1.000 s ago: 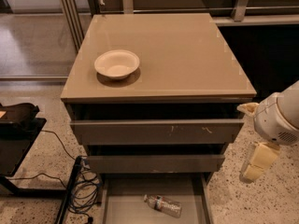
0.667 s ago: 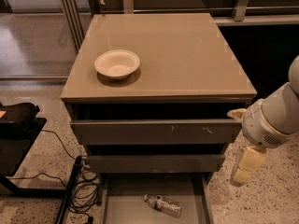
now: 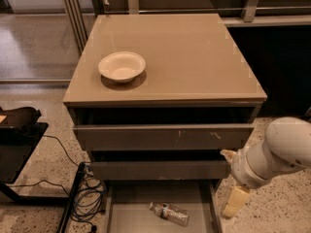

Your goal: Pick water bottle from bottom drawer and place on counter

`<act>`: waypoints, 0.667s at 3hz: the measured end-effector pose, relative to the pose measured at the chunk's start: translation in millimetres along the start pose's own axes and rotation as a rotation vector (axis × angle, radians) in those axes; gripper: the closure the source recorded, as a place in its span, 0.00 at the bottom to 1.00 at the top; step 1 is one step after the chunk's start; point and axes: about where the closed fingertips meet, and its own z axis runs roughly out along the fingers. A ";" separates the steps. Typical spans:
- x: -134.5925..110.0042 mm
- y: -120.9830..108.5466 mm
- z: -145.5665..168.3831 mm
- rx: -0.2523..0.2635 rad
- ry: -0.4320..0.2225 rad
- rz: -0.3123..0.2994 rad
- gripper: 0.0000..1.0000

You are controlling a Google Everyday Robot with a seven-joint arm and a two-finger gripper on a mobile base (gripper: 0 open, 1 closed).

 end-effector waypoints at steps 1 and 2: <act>22.0 -9.0 57.0 0.035 -0.073 0.012 0.00; 44.0 -19.1 117.7 0.035 -0.118 0.073 0.00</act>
Offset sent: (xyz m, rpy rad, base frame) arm 0.0439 -0.0096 -0.1865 0.1581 -0.0357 -0.1593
